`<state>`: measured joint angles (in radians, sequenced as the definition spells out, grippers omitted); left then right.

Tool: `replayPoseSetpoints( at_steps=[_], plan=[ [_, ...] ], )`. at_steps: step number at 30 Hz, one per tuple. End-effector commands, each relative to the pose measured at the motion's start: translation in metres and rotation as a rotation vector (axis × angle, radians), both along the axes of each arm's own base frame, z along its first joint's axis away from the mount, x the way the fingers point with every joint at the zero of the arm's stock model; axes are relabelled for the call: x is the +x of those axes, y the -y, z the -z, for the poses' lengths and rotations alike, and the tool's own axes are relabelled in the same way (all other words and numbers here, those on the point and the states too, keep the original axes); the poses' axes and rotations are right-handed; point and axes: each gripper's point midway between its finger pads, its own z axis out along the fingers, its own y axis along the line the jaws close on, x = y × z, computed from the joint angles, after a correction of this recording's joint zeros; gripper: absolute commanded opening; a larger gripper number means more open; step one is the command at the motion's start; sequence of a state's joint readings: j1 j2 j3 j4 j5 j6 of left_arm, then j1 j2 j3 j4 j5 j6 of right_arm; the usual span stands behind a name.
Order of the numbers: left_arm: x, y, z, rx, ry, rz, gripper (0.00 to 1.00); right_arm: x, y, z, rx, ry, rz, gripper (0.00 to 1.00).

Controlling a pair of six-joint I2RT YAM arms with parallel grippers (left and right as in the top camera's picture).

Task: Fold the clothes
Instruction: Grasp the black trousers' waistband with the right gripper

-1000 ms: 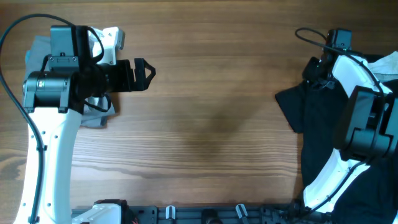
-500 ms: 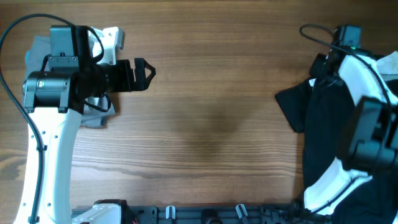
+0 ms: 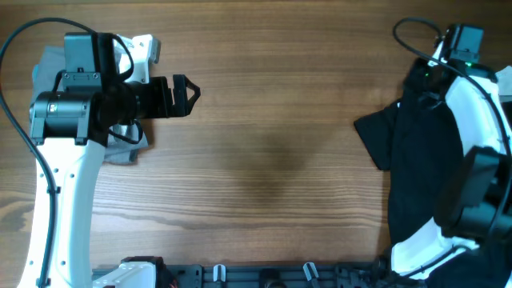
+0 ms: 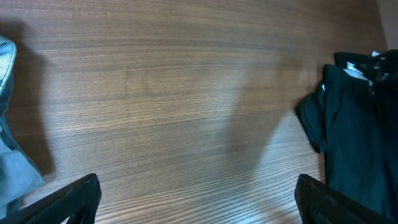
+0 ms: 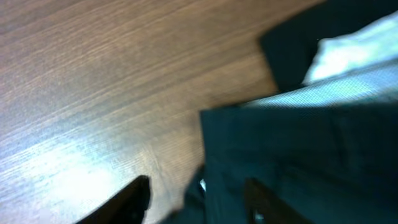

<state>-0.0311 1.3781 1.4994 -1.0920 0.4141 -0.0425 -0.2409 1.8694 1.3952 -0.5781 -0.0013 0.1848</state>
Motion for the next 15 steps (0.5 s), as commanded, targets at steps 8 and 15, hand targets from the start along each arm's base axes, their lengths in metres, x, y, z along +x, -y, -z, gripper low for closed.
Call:
replayPoseSetpoints(
  at_steps=[8,15],
  plan=[
    [0.002,0.004,-0.010,-0.013,0.028,0.015,1.00,0.016,0.004,0.099,-0.016,-0.097,0.036,0.61],
    [0.001,0.004,-0.010,-0.013,0.027,0.015,1.00,0.008,0.009,0.108,-0.029,-0.134,0.085,0.38]
  ],
)
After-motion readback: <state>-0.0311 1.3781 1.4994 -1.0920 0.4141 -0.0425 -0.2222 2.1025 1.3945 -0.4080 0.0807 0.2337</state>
